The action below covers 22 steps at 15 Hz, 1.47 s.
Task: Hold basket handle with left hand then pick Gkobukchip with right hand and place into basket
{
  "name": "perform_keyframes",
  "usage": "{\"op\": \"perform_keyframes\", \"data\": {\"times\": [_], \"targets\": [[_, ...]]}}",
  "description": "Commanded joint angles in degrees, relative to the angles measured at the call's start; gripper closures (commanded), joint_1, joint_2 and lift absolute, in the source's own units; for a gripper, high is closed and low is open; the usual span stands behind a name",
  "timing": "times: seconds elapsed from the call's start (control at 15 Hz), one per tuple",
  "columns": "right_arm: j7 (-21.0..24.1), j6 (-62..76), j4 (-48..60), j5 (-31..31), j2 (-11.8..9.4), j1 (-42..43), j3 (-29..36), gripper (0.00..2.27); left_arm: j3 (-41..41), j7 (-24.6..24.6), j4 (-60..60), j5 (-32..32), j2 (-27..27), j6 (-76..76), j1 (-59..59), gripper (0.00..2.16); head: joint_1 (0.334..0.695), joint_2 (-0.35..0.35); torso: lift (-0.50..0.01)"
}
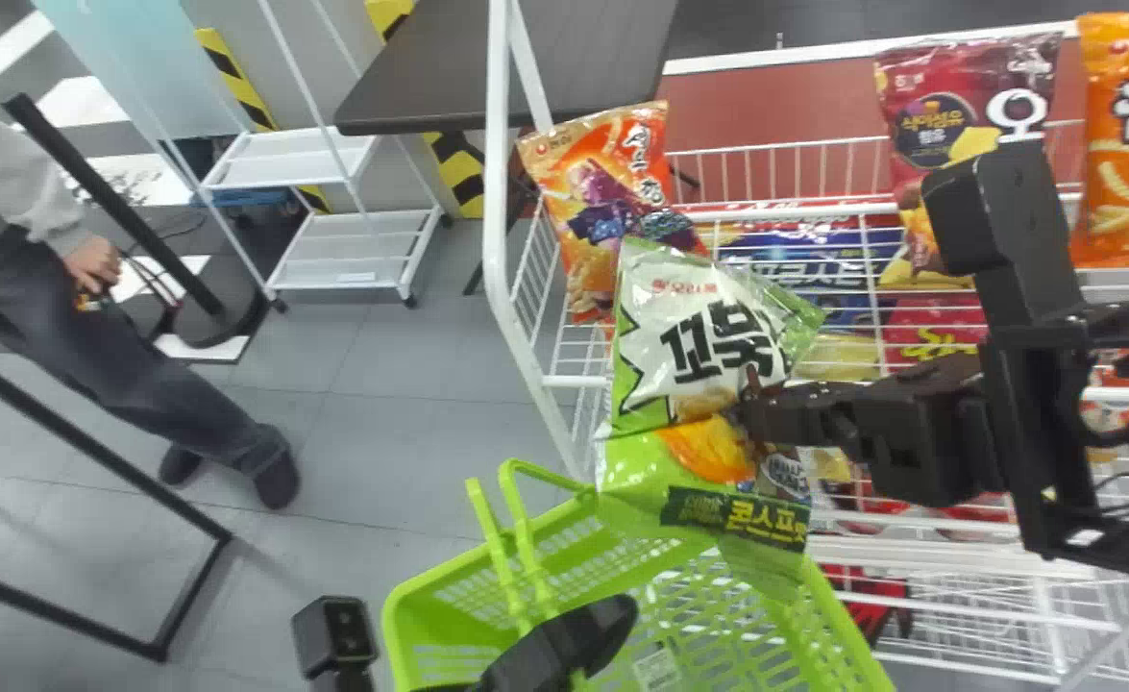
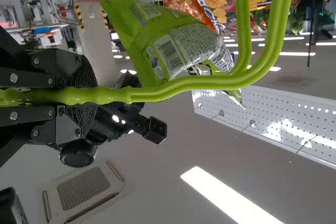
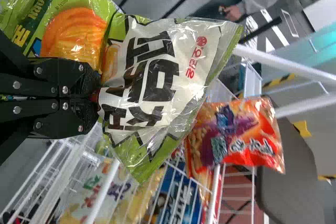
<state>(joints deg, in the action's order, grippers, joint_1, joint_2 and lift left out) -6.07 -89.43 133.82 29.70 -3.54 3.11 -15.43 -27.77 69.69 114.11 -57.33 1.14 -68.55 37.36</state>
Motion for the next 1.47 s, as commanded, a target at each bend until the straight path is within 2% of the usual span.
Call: {"op": "perform_keyframes", "data": {"times": [0.0, 0.2, 0.27, 0.33, 0.4, 0.47, 0.8, 1.13, 1.2, 1.4], "targets": [[-0.4, -0.6, -1.7, -2.2, -0.9, -0.2, -3.9, 2.24, 0.0, 0.2, 0.7, -0.7, 0.0, -0.1, 0.0, 2.15, 0.695, 0.35, 0.0], [-0.9, -0.6, -3.9, -4.7, -1.6, -0.3, -8.2, 2.1, -0.1, 0.2, 1.5, -1.4, 0.2, -0.3, 0.3, 2.15, 0.695, 0.35, 0.0], [-1.7, -0.6, -4.2, -6.2, -1.8, -0.3, -10.1, 1.91, -0.1, 0.4, 1.5, -1.5, 0.2, -0.3, 0.3, 2.15, 0.695, 0.35, 0.0], [-1.9, -0.6, -4.3, -7.1, -2.0, -0.5, -11.1, 1.37, 0.0, 0.4, 1.5, -1.6, 0.2, -0.3, 0.3, 2.15, 0.695, 0.35, 0.0], [-2.2, -0.6, -4.3, -7.5, -2.3, -0.6, -11.7, 0.57, -0.1, 0.4, 1.5, -1.6, 0.2, -0.5, 0.3, 2.15, 0.695, 0.35, 0.0], [-3.2, -0.6, -4.2, -7.6, -2.5, -0.5, -11.9, 0.0, -0.1, 0.5, 1.5, -1.6, 0.2, -0.5, 0.4, 2.15, 0.695, 0.35, 0.0], [-5.6, -0.6, -4.0, -6.3, -2.5, -2.9, -8.8, 0.06, 0.0, 0.7, 1.6, -1.6, 0.2, -0.3, 0.6, 2.15, 0.695, 0.35, 0.0], [-8.4, -0.6, -1.6, -4.0, -3.0, -9.1, 0.3, 0.06, 0.0, 1.0, 1.5, -1.6, 0.1, -0.1, 1.0, 2.15, 0.695, 0.35, 0.0], [-8.4, 1.2, -1.6, -4.0, -3.8, -10.1, 2.2, 0.07, 0.0, 1.0, 1.5, -1.6, 0.1, -0.1, 1.0, 2.15, 0.695, 0.35, 0.0], [-7.6, 18.5, -1.6, -7.6, -5.8, -14.3, 4.7, 0.07, 0.0, 1.0, 1.3, -1.5, 0.1, -0.1, 1.0, 2.15, 0.695, 0.339, 0.0]]}}
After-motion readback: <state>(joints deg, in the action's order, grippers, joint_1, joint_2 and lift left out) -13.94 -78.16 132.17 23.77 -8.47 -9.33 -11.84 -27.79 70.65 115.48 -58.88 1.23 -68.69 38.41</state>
